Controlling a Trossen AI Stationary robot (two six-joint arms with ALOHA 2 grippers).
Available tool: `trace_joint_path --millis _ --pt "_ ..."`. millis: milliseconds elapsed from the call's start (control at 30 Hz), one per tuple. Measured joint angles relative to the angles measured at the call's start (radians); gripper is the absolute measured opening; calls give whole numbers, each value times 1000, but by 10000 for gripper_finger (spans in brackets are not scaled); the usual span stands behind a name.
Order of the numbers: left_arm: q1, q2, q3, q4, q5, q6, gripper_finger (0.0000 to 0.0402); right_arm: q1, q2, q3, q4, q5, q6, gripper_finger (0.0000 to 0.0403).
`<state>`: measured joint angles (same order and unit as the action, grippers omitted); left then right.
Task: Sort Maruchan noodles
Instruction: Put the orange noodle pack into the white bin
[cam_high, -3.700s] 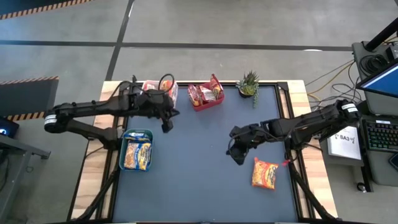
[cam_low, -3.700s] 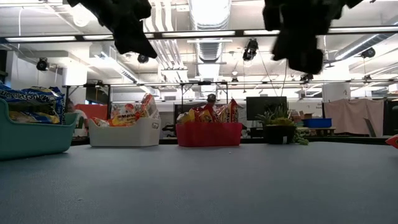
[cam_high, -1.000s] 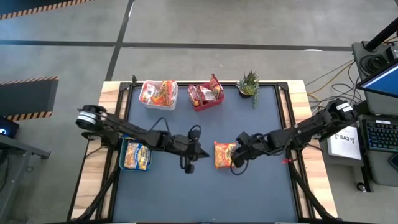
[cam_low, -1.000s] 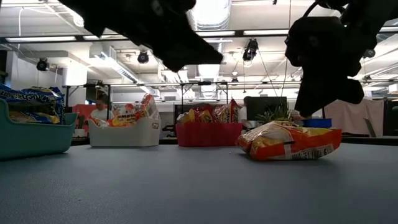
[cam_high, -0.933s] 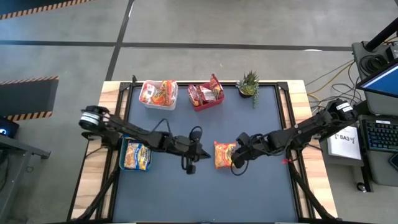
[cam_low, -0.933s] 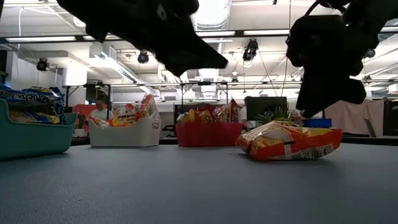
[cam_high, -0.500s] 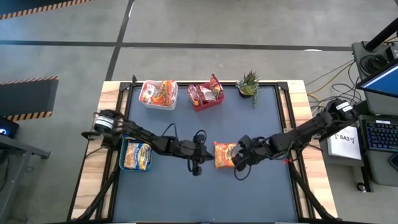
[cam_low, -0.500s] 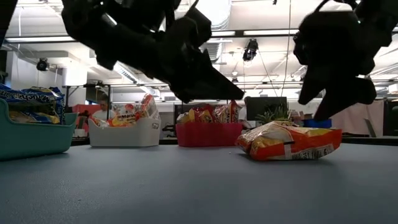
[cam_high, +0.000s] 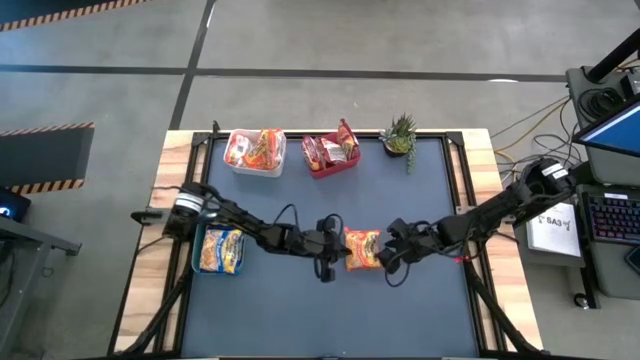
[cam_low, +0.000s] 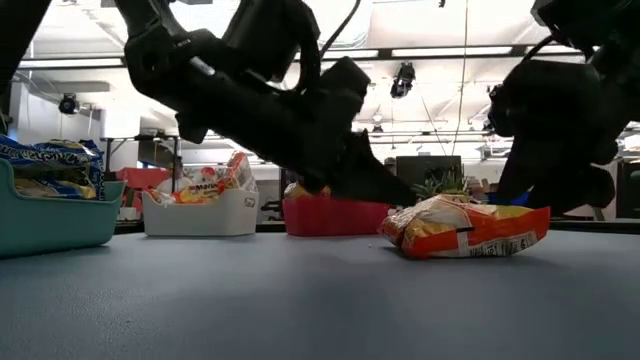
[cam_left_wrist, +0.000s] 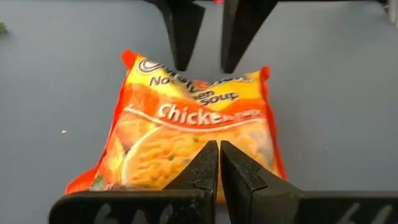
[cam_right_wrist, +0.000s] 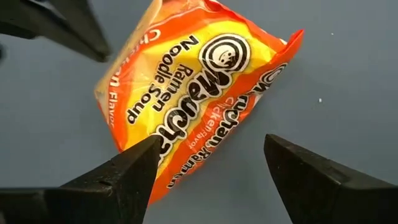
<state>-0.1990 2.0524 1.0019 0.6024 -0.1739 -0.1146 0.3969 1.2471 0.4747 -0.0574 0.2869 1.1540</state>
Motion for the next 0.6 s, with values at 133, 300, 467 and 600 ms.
trace_joint_path --millis 133,300,467,600 --pt "6 16 0 8 -2 0 0 -2 -3 -38 90 1 -21 274" --pt "8 25 -2 6 -2 8 0 -16 -3 -67 170 2 -38 276" --pt "7 46 -2 -3 -1 35 0 -38 -3 -71 175 2 -56 276" --pt "8 67 -1 4 -2 35 0 -48 -3 -71 181 1 -73 276"
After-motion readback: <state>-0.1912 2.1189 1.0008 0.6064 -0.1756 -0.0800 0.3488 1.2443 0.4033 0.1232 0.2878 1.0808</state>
